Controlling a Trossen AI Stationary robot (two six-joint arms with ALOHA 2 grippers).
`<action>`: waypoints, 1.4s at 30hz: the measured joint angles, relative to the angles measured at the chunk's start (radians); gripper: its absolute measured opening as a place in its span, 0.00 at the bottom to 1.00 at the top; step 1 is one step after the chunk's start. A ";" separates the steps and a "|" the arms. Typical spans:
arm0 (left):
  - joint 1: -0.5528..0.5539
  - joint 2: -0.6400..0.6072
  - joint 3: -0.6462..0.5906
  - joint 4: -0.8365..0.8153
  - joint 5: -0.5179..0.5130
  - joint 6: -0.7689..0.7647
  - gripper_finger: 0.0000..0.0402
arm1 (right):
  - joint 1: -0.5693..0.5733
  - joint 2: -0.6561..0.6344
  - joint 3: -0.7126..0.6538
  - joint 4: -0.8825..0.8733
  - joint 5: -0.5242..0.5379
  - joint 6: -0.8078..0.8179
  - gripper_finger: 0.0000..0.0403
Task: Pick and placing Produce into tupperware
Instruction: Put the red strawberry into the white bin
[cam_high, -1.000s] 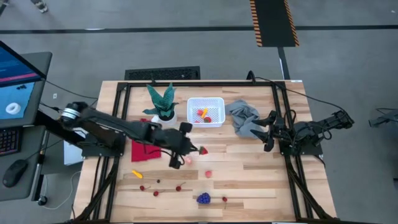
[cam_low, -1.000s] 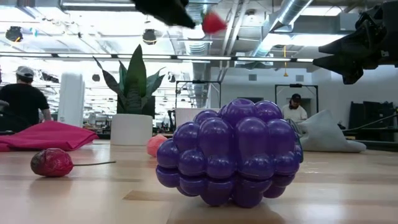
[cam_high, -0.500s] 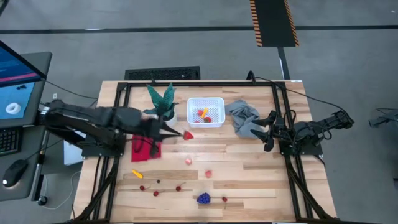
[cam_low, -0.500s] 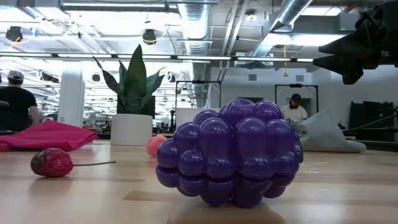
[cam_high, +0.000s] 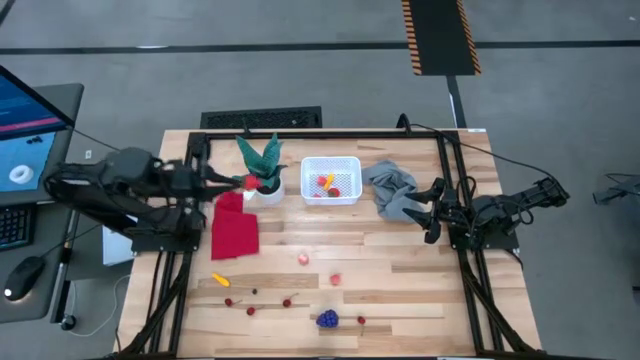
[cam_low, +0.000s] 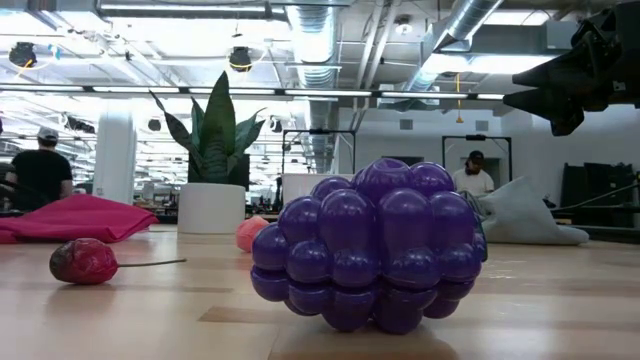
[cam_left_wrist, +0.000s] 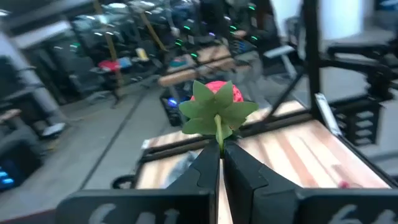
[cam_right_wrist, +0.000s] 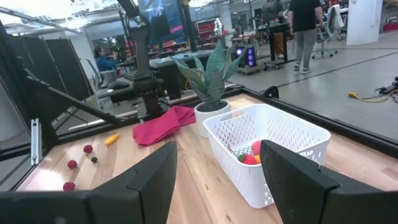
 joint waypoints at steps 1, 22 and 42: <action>0.000 -0.016 0.000 0.003 -0.013 0.001 0.00 | 0.000 0.000 0.000 0.000 0.000 0.000 0.63; 0.078 -0.123 0.001 0.167 -0.164 0.099 0.00 | -0.001 0.000 0.000 0.003 0.002 -0.005 0.63; 0.555 0.339 0.000 0.415 0.335 -0.113 0.00 | -0.001 0.000 0.000 0.003 0.004 -0.008 0.63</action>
